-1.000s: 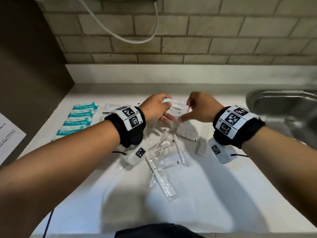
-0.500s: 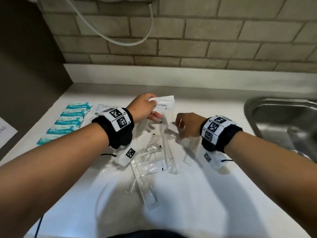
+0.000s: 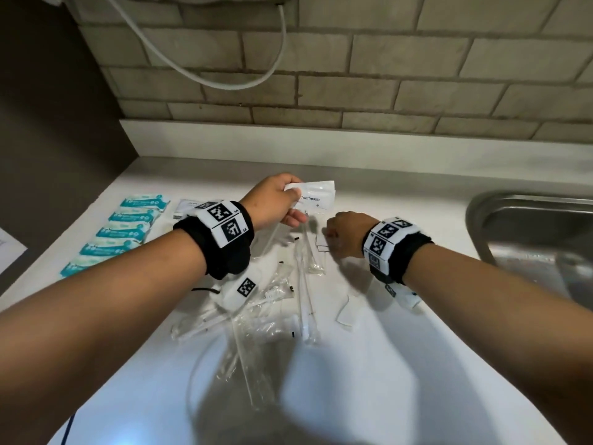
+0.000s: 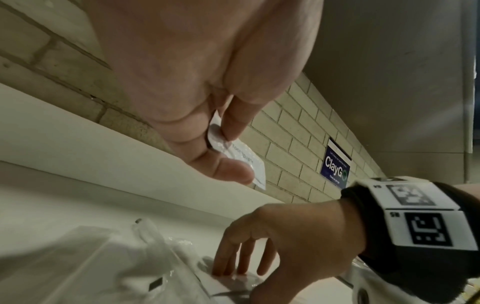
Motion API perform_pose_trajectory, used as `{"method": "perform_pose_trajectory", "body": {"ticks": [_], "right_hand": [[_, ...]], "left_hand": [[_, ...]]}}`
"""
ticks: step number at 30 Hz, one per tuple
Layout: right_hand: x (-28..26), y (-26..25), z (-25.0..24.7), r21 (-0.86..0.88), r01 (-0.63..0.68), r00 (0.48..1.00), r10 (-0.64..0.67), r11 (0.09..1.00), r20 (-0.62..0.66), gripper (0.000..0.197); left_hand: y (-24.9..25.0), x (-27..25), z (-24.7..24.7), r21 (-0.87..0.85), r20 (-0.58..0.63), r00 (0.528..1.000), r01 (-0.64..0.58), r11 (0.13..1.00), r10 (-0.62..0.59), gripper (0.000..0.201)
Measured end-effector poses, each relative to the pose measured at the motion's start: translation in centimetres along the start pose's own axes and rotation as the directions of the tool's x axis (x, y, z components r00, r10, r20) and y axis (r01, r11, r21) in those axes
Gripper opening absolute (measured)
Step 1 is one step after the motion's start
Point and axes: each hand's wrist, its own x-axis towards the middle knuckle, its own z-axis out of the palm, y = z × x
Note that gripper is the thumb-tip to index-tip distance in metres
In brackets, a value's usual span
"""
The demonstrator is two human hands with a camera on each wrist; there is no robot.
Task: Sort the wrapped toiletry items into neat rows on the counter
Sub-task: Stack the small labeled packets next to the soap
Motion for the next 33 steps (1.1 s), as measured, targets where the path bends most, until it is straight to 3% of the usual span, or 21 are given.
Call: {"method": "perform_pose_trajectory", "body": {"ticks": [5, 11, 14, 16, 19, 24, 29, 33], "right_hand": [[0.4, 0.2, 0.9, -0.045, 0.031, 0.993, -0.036, 0.998, -0.109, 0.017], [-2.0, -0.6, -1.7, 0.021, 0.021, 0.993, -0.018, 1.000, -0.118, 0.016], [-4.8, -3.4, -2.4, 0.067, 0.188, 0.972, -0.175, 0.980, -0.158, 0.016], [-6.6, -5.7, -2.3, 0.094, 0.328, 0.937, -0.311, 0.940, -0.159, 0.008], [-8.4, -9.1, -0.9, 0.066, 0.452, 0.888, -0.441, 0.890, -0.133, 0.013], [-9.6, -11.8, 2.2, -0.070, 0.418, 0.900, -0.424, 0.906, -0.103, 0.027], [-11.1, -12.8, 3.1, 0.003, 0.396, 0.913, -0.393, 0.918, -0.107, 0.024], [-11.4, -12.9, 3.5, 0.106, 0.304, 0.951, -0.295, 0.947, -0.091, 0.040]], "left_hand": [[-1.0, 0.1, 0.4, 0.041, 0.013, 1.000, 0.028, 0.999, -0.028, 0.017], [-0.9, -0.9, -1.8, 0.066, -0.018, 1.000, 0.025, 0.998, -0.024, 0.015], [-1.1, -1.5, -3.0, 0.059, -0.038, 0.999, 0.013, 0.998, -0.011, 0.015], [-1.3, -1.9, -3.5, 0.059, -0.043, 0.999, 0.005, 0.998, -0.003, 0.015], [-1.6, -2.9, -4.1, 0.083, -0.026, 1.000, -0.012, 0.997, 0.014, 0.017], [-2.0, -4.4, -4.6, 0.111, 0.016, 1.000, -0.025, 0.993, 0.024, 0.029], [-2.3, -6.0, -4.4, 0.082, 0.068, 0.997, -0.030, 0.996, 0.024, 0.024], [-2.9, -7.0, -4.4, 0.075, 0.116, 0.993, -0.015, 0.997, 0.006, 0.022]]}}
